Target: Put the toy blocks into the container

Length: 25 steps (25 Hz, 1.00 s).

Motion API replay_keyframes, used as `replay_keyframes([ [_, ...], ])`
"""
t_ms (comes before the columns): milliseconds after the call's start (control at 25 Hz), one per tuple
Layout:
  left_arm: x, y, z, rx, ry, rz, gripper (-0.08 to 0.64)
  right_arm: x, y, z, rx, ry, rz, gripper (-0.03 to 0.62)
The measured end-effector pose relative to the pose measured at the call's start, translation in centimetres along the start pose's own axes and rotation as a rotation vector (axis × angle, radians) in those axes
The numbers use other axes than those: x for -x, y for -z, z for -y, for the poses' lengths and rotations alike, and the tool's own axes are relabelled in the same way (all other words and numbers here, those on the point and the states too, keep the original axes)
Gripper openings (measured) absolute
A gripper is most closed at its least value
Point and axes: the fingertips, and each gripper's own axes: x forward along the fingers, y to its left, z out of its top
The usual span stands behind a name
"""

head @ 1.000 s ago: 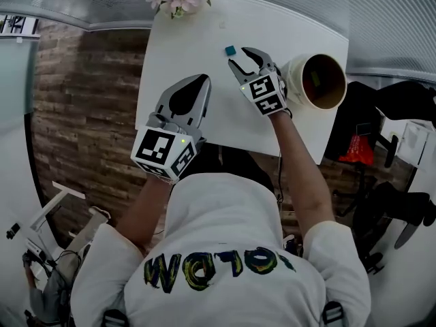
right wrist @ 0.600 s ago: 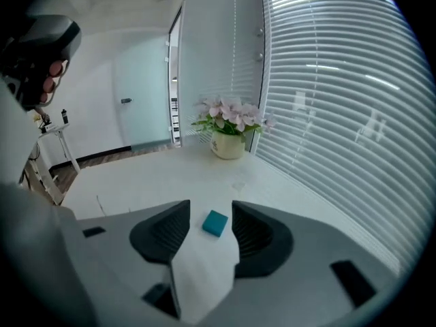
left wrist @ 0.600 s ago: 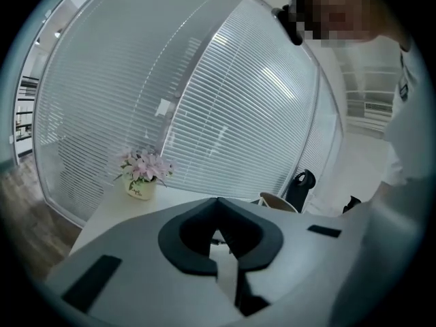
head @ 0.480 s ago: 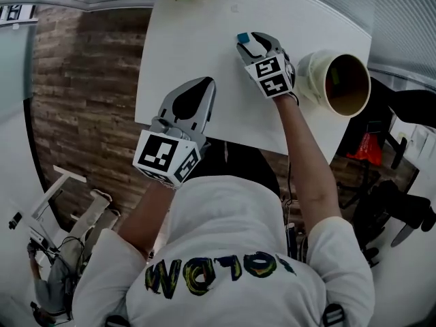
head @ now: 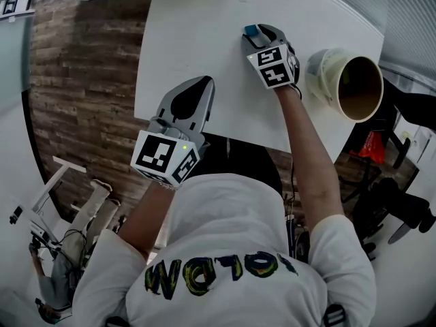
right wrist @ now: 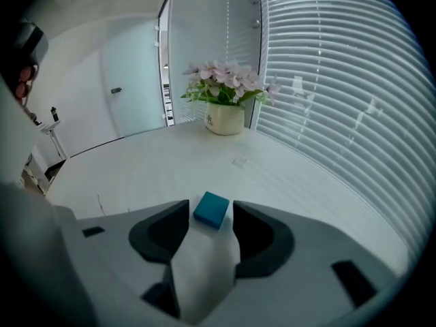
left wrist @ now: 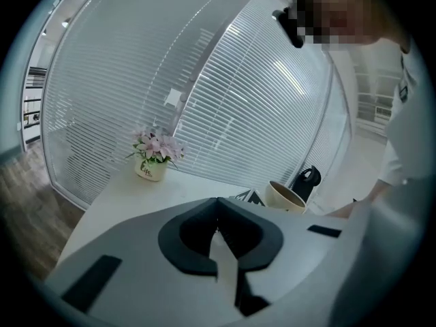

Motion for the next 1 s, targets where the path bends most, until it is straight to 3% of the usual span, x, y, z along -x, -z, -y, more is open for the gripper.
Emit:
replay_keyframes([
  [120, 0.1, 0.1, -0.4, 0.004, -0.004, -0.004, 0.012, -0.3, 0.1, -0.2, -0.01, -0.012, -0.002, 0.204],
  [280, -0.1, 0.0, -0.5, 0.002, -0.003, -0.006, 0.012, -0.4, 0.0, -0.7, -0.008, -0.038, 0.004, 0.152],
  [480, -0.1, -0.8, -0.1, -0.008, 0.0, 0.007, 0.012, 0.0, -0.4, -0.5, 0.01, -0.034, -0.002, 0.147],
  [1000, 0.5, -5.1, 2.6, -0.058, 0.023, 0.086, 0.012, 5.4, -5.0, 1.2, 0.003, 0.011, 0.103, 0.147],
])
